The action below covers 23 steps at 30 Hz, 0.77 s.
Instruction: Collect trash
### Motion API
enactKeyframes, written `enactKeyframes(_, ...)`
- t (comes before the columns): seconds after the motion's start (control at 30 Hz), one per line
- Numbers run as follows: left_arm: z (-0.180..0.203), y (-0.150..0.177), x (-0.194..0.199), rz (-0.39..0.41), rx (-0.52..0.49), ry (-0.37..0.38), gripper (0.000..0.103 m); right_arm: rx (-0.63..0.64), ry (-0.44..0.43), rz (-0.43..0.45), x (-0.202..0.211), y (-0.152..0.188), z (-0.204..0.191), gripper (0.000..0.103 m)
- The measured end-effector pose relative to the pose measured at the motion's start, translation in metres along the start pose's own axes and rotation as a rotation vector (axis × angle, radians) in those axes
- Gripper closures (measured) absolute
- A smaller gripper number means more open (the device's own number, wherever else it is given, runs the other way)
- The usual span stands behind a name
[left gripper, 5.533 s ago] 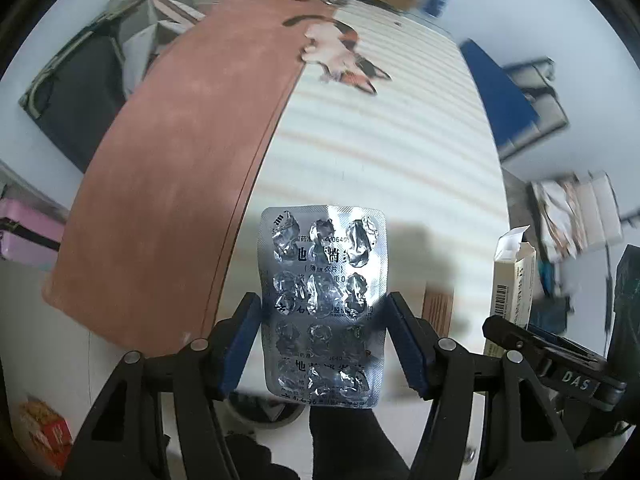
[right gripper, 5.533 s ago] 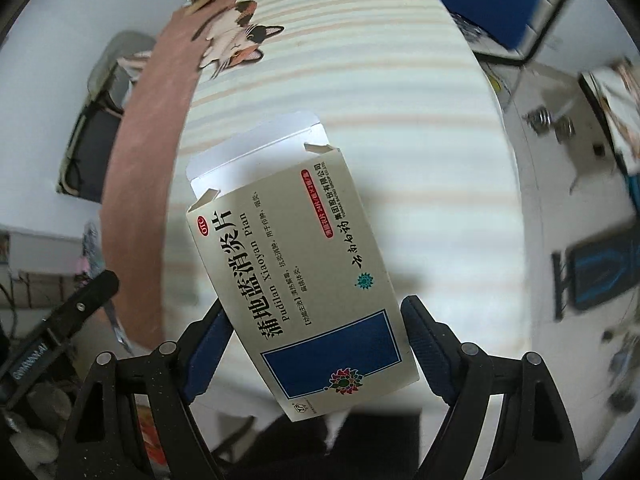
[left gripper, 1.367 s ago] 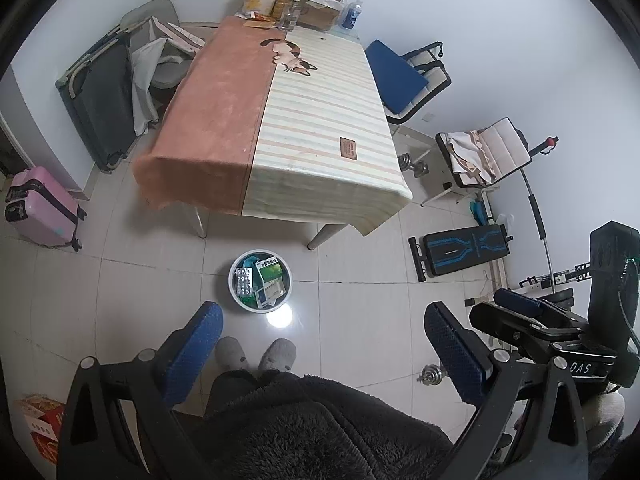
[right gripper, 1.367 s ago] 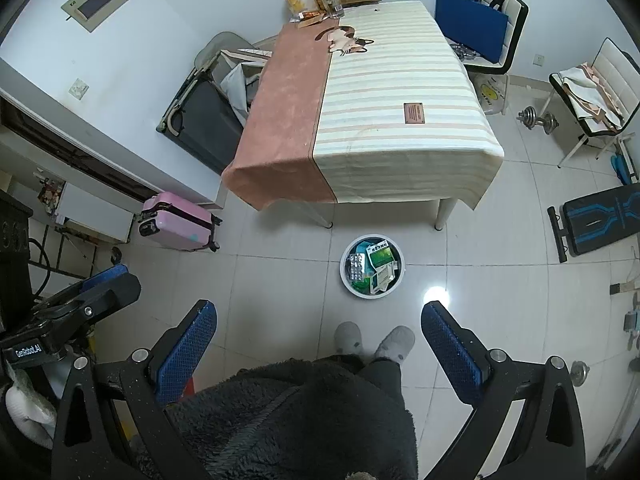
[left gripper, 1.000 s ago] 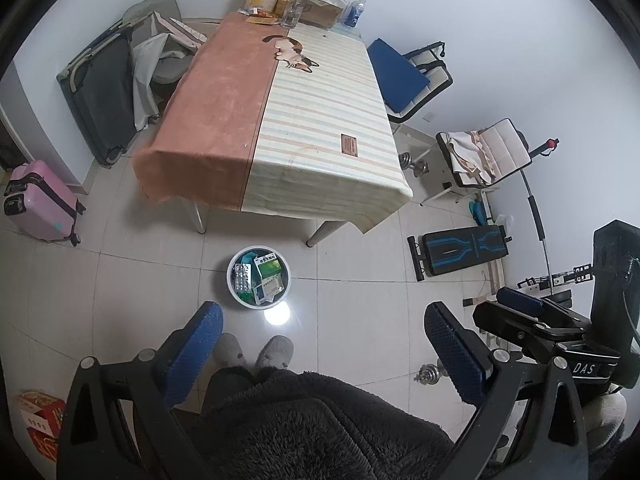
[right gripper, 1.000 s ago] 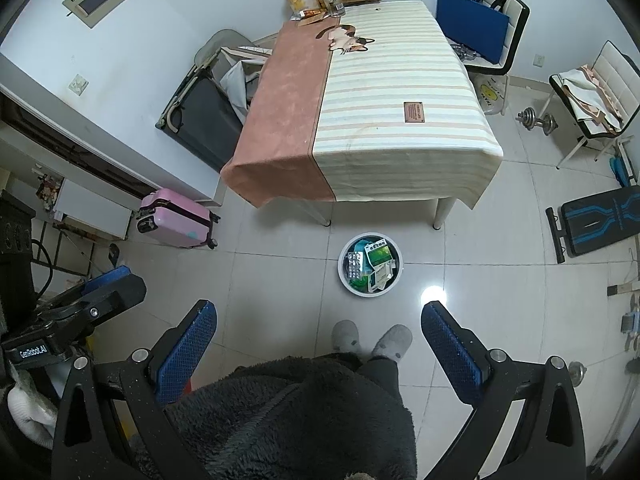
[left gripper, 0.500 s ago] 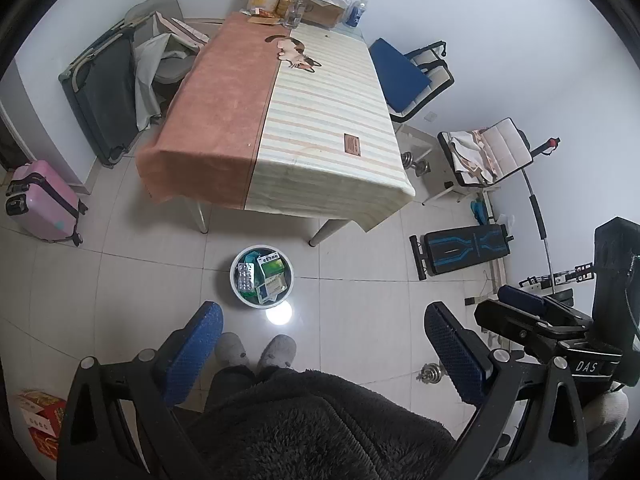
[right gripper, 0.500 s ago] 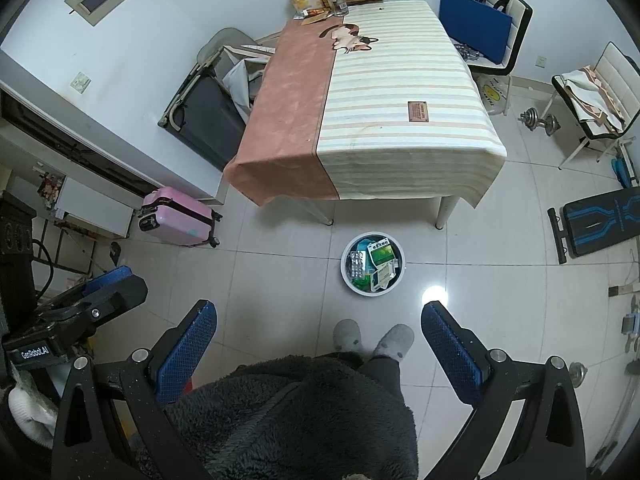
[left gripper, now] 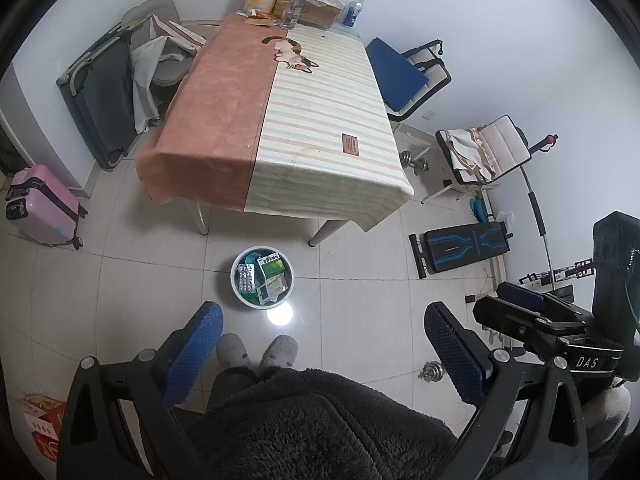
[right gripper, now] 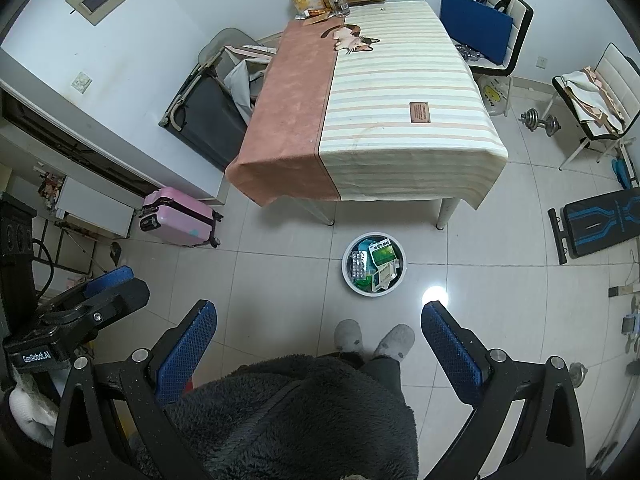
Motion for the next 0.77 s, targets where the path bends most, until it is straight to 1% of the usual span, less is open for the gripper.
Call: enactKeyframes(0.77,-0.0041,0.0024,0.0054,-0.002,-0.025,0.002,0.000,-0.012,-0.015,-0.005,-0.0011,0.0088,-0.0064,0.000)
Point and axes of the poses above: each gripper's, at about its wrist camera, not at the fingertips, and x roughly against the way its jaws point, z to its right, y to its underside, the point moved 5 cm from there along -x, roughly the way its jaws point, and after that the axes turned 10 degrees about -z, right-handed, at the moved point
